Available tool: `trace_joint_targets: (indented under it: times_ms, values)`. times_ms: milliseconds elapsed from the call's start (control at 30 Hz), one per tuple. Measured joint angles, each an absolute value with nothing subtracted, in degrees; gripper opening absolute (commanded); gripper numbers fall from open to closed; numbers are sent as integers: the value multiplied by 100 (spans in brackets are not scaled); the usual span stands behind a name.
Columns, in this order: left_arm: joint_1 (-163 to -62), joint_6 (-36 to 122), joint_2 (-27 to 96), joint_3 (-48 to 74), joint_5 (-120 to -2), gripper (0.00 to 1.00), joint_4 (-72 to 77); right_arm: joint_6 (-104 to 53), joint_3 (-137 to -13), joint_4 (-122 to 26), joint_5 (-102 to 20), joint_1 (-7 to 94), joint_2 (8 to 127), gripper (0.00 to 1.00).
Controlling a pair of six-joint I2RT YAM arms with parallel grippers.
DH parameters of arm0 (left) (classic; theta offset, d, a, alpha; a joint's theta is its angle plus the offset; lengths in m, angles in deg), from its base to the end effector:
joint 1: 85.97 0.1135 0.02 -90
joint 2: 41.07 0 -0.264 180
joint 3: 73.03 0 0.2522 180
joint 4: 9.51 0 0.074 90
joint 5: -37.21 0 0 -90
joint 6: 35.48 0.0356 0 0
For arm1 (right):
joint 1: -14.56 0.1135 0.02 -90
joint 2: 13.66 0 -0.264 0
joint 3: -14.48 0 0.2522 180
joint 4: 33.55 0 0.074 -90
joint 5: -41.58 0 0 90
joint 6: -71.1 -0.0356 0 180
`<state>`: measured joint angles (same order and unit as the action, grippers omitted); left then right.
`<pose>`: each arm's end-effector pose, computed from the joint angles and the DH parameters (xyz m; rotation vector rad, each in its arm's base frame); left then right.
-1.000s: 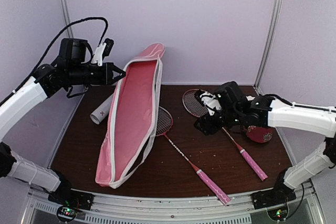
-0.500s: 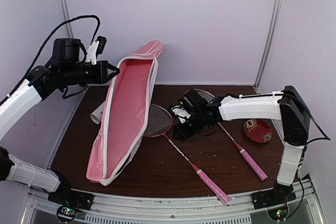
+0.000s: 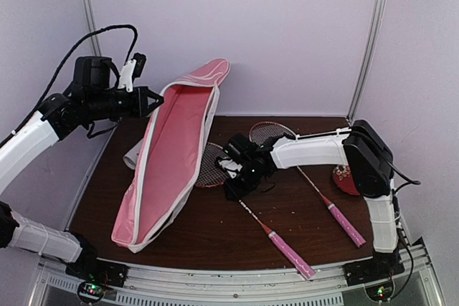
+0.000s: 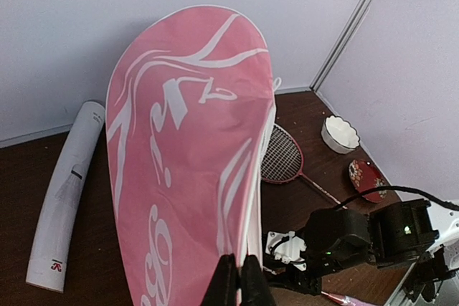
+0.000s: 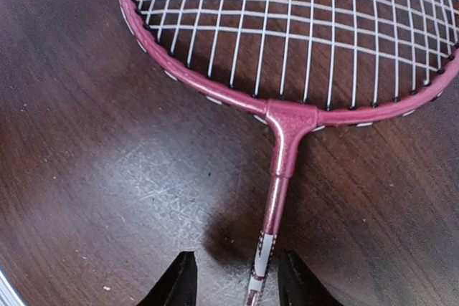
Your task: Pack up the badminton gear
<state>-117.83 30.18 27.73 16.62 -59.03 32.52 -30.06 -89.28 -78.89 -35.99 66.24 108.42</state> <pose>0.2207 -0.1417 0.4099 0.2070 2.0036 -0.7462 0.2717 0.3561 0.1604 -1.0362 2.6013 0.6016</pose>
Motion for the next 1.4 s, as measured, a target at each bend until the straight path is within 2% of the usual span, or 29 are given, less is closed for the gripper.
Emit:
trace_joint_targets:
  times_ms: [133, 300, 333, 700, 1000, 1400]
  values:
    - [-11783, 3016, 2760, 1601, -5885, 0, 3211, -3098, -8967, -7930, -3610, 6632, 10975, 32]
    - [-11783, 3018, 2760, 1566, -5863, 0, 3145, -3255, -8967, -7937, -3704, 6632, 10997, 3]
    - [-11783, 3016, 2760, 1558, -5852, 0, 3128, -3255, -8963, -7937, -3732, 6632, 10997, 0]
    - [-11783, 3005, 2771, 1496, -5734, 0, 3066, -3804, -7971, -7703, -4150, 6556, 10057, 0]
    - [-11783, 2749, 2980, 1444, -5651, 0, 2776, -4381, -7241, -7729, -5009, 6401, 7968, 0]
    - [-12294, 2214, 3872, 1413, -5435, 0, 2310, -4807, -5367, -8446, -5437, 6431, 5802, 0]
